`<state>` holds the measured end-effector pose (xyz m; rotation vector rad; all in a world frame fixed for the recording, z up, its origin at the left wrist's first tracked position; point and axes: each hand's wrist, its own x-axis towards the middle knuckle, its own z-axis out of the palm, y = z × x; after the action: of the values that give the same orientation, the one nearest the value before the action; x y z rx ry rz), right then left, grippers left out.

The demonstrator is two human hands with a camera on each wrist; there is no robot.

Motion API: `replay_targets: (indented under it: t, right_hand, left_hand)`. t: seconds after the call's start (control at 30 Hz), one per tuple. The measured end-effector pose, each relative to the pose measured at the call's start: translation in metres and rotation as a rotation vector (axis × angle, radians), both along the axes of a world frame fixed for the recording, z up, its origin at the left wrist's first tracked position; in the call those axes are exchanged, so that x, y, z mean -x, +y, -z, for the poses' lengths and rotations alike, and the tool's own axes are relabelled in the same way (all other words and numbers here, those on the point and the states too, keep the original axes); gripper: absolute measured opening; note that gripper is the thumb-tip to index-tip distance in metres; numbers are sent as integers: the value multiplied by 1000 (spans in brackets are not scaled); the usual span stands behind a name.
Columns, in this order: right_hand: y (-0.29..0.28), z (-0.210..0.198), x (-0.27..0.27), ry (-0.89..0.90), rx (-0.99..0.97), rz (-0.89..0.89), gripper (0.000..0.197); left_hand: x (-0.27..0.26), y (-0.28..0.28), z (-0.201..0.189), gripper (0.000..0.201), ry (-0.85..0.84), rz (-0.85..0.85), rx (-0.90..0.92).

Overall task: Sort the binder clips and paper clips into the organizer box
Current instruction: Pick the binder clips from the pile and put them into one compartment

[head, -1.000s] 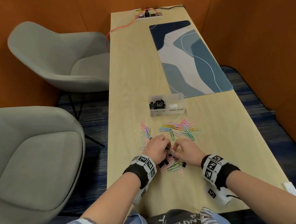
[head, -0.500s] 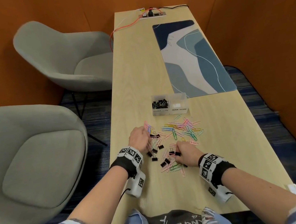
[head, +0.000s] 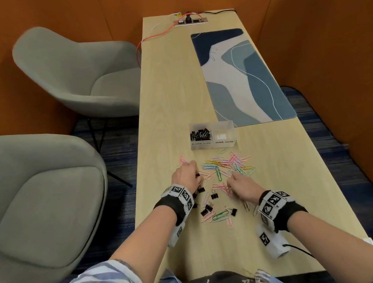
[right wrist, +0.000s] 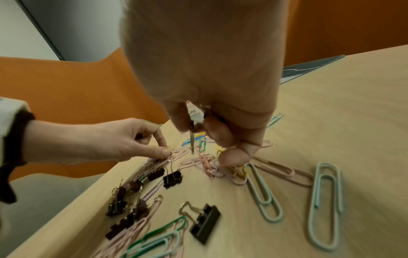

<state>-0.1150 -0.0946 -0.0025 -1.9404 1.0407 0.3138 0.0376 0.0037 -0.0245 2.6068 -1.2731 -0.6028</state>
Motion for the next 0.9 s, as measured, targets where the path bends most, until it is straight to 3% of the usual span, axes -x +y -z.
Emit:
replay_targets:
  t: [0.13, 0.3, 0.43, 0.57, 0.67, 0.83, 0.9]
  right_hand:
    - [1, 0, -2, -61, -75, 126, 25]
    - [2, 6, -4, -218, -498, 513, 26]
    - [2, 9, -4, -346, -681, 619, 20]
    - [1, 11, -9, -396, -720, 715, 23]
    - [2, 10, -16, -315, -551, 605, 21]
    - [13, 14, -17, -140, 74, -11, 3]
    - [19, 17, -15, -106, 179, -123, 17]
  left_hand:
    - [6, -5, 1, 21, 1, -29, -1]
    - [8, -4, 4, 22, -38, 25, 28]
    - [5, -3, 6, 20, -70, 54, 31]
    - [5, -1, 8, 20, -63, 40, 82]
    - [0, 2, 9, 30, -14, 14, 90]
    - [-4, 0, 13, 28, -4, 20, 72]
    - [-1, -1, 13, 26, -9, 10, 89]
